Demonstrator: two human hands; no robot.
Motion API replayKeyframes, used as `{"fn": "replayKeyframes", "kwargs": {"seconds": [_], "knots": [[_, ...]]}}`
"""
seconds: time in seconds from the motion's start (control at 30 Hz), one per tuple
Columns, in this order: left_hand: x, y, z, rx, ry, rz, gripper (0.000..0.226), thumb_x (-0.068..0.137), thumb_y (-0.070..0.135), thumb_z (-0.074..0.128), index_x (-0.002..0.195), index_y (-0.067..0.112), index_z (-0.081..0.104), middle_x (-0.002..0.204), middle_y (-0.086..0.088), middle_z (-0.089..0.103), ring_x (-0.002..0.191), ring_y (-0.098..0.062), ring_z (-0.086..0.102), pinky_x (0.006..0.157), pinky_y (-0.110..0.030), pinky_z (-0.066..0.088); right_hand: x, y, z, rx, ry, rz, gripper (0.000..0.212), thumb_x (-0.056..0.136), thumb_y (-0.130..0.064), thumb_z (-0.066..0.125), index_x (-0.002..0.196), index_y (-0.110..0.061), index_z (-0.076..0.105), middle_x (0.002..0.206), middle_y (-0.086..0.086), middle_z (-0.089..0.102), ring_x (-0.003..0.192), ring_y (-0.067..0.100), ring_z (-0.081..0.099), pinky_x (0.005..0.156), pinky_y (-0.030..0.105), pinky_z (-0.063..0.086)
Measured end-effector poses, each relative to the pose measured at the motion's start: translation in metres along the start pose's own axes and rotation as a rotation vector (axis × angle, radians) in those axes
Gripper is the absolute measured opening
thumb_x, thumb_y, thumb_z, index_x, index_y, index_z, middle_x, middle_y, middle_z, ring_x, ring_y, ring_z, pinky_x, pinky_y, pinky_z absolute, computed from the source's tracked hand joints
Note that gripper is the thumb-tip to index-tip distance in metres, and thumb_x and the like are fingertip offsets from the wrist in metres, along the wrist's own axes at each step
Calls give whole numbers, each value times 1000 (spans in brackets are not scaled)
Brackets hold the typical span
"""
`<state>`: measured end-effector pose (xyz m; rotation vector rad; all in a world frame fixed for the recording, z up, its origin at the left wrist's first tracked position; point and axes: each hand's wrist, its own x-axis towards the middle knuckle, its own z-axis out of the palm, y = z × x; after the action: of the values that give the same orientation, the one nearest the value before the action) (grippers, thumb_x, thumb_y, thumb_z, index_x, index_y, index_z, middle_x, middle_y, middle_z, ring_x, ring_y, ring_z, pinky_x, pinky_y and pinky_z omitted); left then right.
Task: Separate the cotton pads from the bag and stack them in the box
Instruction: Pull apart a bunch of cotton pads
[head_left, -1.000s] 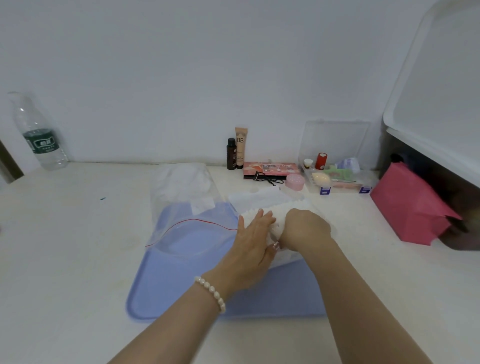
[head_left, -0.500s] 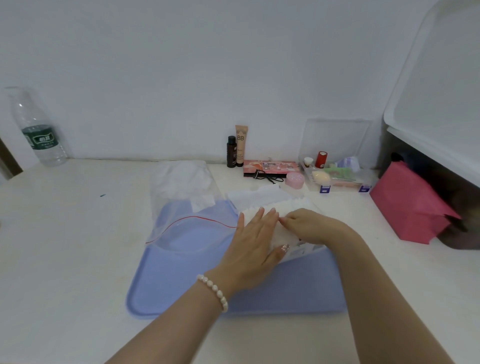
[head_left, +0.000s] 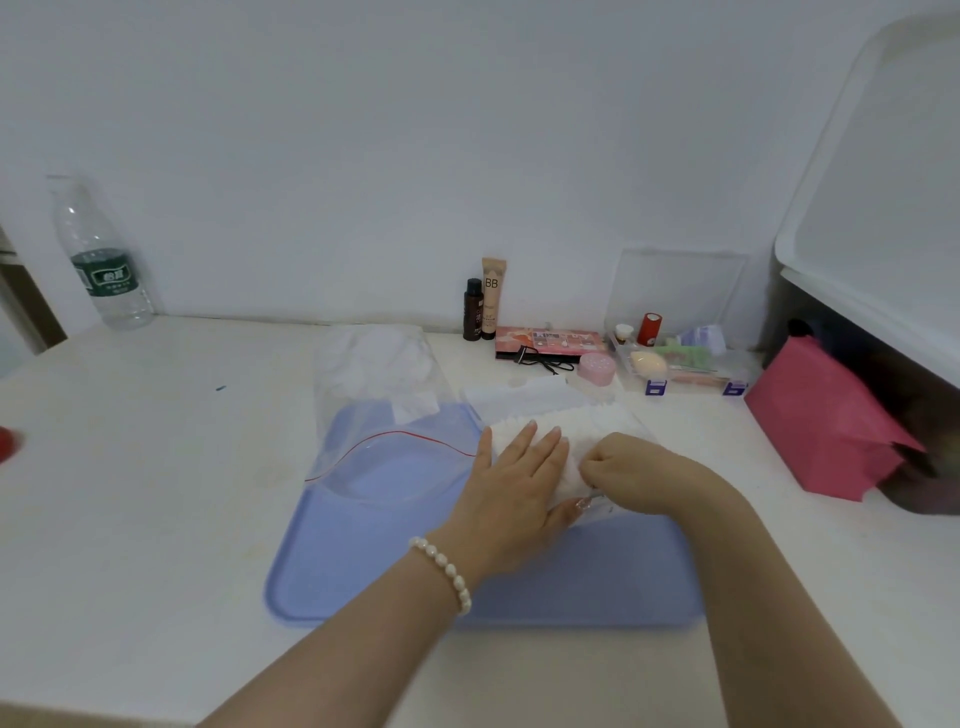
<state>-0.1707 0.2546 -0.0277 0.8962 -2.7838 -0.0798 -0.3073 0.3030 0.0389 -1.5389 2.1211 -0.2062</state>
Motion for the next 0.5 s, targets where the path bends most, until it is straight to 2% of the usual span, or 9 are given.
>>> {"fn": "replayKeyframes", "kwargs": {"seconds": [0.13,0.2,0.23,0.3,0.37,0.5], "knots": [[2,-5,8,28,42,32,95,80,63,-19,148,13,25,156,-1,24,145,-24,16,112,-58,9,-1,2,7,-10,33,-9,36,87,-7,41,52,-15,43,57,0,44,55,14,40,53,24,33],[0,-5,5,81,58,24,76,92,56,2,142,11,38,148,-4,40,138,-27,34,105,-63,30,-2,3,7,-27,72,0,33,87,-9,40,56,-14,50,64,2,52,63,18,48,61,27,40],[-1,-5,5,135,93,27,67,91,50,16,139,11,42,143,-5,47,134,-27,41,99,-62,38,-2,5,6,-38,107,16,30,87,-10,40,62,-13,56,70,4,58,69,20,53,67,30,45],[-3,-4,6,239,168,94,60,88,43,29,137,11,38,142,-5,48,132,-27,44,98,-61,38,-4,6,3,-49,200,45,27,87,-11,41,79,-10,66,85,6,67,80,23,60,75,33,49],[-5,-3,7,276,163,217,60,89,43,31,139,10,37,145,-5,45,134,-26,41,102,-59,34,-7,8,1,-17,279,62,28,86,-10,43,87,-11,71,91,8,69,83,25,61,75,32,49],[0,-3,7,241,31,260,59,90,42,24,133,15,53,136,-1,55,124,-23,53,97,-51,46,-11,10,1,-29,312,89,30,88,-9,44,100,-13,71,102,9,69,91,25,61,83,33,50]]}}
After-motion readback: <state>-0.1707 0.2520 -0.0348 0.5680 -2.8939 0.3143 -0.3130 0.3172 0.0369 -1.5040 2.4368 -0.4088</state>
